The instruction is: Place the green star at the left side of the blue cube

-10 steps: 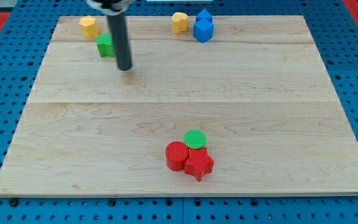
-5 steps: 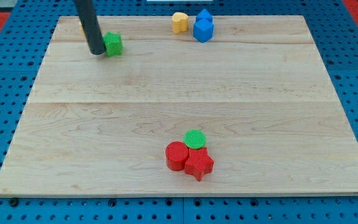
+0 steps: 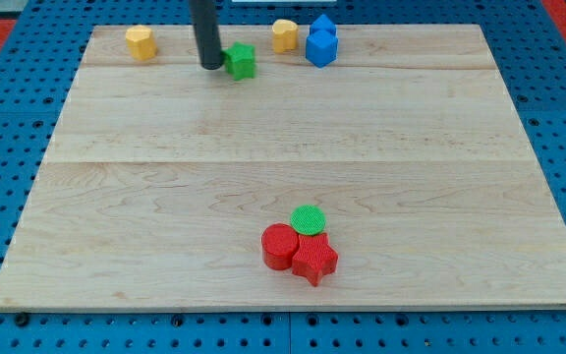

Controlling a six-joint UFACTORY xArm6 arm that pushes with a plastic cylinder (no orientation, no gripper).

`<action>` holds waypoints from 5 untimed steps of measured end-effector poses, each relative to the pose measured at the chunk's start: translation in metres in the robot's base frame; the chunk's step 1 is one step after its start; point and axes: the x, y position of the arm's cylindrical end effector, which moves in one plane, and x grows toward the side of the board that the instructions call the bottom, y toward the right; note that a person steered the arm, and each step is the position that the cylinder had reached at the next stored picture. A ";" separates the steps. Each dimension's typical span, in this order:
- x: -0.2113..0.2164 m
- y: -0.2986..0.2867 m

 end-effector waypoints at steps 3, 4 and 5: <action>0.000 0.067; -0.006 0.070; -0.018 0.071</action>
